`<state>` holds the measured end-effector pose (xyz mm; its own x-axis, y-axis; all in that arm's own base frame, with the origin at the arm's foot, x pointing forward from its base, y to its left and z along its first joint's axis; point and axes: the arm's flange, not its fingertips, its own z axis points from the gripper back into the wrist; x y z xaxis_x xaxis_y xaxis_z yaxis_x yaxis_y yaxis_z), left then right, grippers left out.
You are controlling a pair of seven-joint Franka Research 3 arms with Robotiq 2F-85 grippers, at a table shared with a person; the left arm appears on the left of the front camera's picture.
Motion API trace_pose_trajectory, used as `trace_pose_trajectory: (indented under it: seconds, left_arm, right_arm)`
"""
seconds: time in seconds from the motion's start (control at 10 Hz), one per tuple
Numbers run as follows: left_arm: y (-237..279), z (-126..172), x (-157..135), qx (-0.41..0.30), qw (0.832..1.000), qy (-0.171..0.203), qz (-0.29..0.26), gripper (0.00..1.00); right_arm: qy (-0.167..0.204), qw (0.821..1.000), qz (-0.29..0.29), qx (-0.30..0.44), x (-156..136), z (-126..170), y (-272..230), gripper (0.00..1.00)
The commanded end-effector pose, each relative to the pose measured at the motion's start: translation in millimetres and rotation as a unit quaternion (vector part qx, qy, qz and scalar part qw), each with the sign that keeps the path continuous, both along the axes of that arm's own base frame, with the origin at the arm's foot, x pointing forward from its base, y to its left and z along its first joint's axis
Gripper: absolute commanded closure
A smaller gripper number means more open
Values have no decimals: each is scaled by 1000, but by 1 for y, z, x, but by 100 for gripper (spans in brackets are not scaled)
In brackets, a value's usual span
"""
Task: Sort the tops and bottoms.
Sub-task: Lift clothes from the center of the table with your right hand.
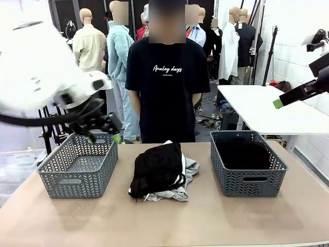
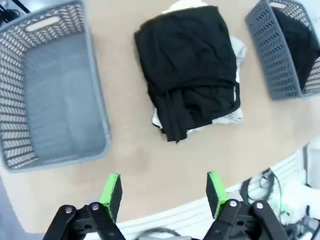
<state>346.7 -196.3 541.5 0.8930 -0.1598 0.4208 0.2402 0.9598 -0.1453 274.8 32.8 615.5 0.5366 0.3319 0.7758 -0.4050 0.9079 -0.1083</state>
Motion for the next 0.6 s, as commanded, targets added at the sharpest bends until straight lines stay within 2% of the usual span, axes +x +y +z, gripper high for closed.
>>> trace_pose_trajectory:
  seconds: [0.0, 0.1, 0.4, 0.5]
  left_arm:
    - [-11, 27, -35, 46, 997, -58, 14, 13]
    - [0, 0, 0, 0, 1000, 0, 0, 13]
    - [0, 0, 0, 0, 1000, 0, 0, 13]
    - [2, 1, -15, 11, 1000, -14, 5, 13]
  right_arm:
    - [-4, 1000, 4, 5, 4, -1, 1, 0]
    - [-4, 1000, 4, 5, 4, -1, 1, 0]
    - [-4, 1000, 4, 5, 4, -1, 1, 0]
    - [-4, 1000, 4, 5, 4, -1, 1, 0]
